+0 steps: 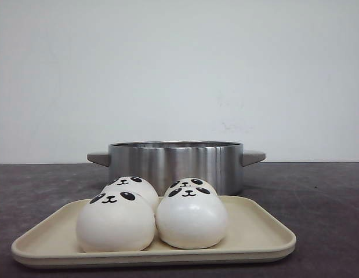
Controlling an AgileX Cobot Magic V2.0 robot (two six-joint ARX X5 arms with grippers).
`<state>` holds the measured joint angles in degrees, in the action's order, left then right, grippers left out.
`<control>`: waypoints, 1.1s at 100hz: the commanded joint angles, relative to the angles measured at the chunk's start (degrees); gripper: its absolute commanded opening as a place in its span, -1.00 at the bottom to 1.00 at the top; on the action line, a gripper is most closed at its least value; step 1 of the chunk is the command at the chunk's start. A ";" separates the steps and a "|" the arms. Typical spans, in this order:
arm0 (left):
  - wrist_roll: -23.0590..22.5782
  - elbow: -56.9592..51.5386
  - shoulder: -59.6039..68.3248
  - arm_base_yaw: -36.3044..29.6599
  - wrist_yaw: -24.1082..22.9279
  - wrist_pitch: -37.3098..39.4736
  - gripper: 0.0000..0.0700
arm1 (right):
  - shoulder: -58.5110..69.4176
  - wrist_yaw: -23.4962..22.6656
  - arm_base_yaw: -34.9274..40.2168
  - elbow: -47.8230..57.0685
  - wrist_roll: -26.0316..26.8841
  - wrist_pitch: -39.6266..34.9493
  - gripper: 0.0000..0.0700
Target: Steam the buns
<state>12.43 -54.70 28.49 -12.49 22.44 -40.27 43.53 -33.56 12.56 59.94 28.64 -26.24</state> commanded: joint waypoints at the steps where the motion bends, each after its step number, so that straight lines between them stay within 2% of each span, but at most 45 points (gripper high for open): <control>1: -2.89 -0.90 0.31 -0.61 -0.15 -0.42 0.62 | 4.04 4.07 3.85 0.50 -0.46 -3.28 1.00; 12: -2.91 -0.90 0.28 -1.31 -0.17 -0.87 0.62 | 10.47 13.40 12.35 0.52 -0.74 -9.18 1.00; 16: -2.89 -0.90 0.28 -1.60 -0.15 -0.87 0.62 | 12.94 16.31 15.61 0.52 -0.61 -10.64 0.93; 27: -2.54 -0.90 0.28 -2.36 -0.15 -0.85 0.59 | 19.89 20.68 23.17 0.55 -0.33 -12.11 0.93; 42: -2.54 -0.90 0.31 -3.06 -0.15 -0.85 0.59 | 29.48 22.25 29.24 1.03 2.08 -11.76 0.91; 49: -2.54 -0.90 0.31 -3.43 -0.17 -0.87 0.59 | 34.14 22.27 30.62 1.68 2.47 -11.74 0.82; 58: -2.51 -0.90 0.31 -4.11 -0.17 -0.87 0.59 | 39.63 23.28 30.84 3.08 2.47 -11.74 0.66; 110: -2.49 -0.90 0.31 -8.09 -0.17 -0.92 0.59 | 59.74 29.33 30.45 14.97 1.03 -11.74 0.52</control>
<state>10.46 -54.70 28.49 -20.10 22.39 -41.65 101.34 -4.47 42.68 73.49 30.04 -38.17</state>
